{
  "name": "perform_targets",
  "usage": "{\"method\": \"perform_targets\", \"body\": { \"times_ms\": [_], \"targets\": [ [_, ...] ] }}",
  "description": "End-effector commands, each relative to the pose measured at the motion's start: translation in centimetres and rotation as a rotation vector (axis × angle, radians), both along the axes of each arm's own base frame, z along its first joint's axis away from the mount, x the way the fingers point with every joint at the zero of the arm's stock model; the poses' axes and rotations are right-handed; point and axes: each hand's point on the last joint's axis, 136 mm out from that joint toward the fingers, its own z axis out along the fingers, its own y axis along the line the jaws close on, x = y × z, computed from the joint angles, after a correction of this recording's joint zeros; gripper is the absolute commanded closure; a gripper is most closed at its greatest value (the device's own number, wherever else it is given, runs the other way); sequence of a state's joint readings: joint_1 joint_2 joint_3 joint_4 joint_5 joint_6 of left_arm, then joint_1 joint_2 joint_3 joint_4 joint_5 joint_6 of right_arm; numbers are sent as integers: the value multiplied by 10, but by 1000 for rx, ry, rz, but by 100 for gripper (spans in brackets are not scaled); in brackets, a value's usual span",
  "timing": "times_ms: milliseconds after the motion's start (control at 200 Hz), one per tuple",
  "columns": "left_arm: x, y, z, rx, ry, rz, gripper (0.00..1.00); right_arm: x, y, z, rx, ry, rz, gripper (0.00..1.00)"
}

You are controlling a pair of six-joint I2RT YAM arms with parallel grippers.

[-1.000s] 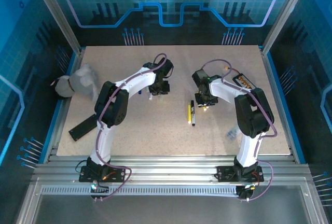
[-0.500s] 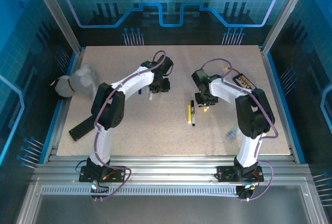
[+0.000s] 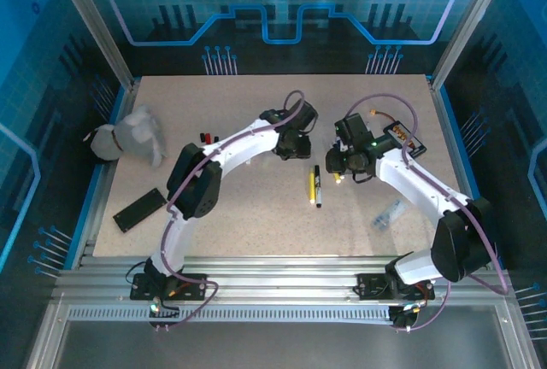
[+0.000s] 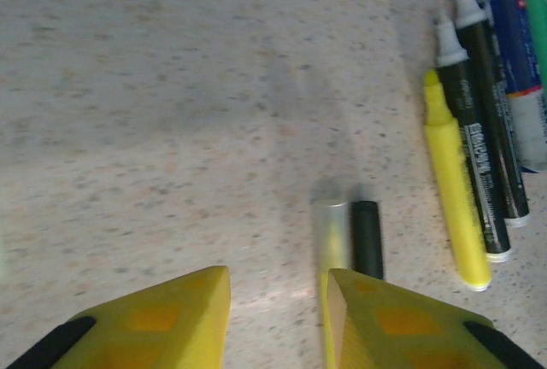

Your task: Open the pen caps

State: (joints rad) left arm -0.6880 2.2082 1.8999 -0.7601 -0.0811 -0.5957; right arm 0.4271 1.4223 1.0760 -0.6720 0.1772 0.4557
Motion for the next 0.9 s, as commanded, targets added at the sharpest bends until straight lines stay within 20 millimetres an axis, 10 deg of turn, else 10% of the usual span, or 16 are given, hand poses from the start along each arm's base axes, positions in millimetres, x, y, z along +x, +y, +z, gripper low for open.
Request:
{"method": "perform_targets", "body": {
  "times_ms": [0,896],
  "targets": [
    [-5,-16,-15,-7,47,-3,64,-11,2,-5,35,19,-8,51],
    [-15,-34,-67,18,114,3,64,-18,-13,-30,82,53,-32,53]
  ]
}}
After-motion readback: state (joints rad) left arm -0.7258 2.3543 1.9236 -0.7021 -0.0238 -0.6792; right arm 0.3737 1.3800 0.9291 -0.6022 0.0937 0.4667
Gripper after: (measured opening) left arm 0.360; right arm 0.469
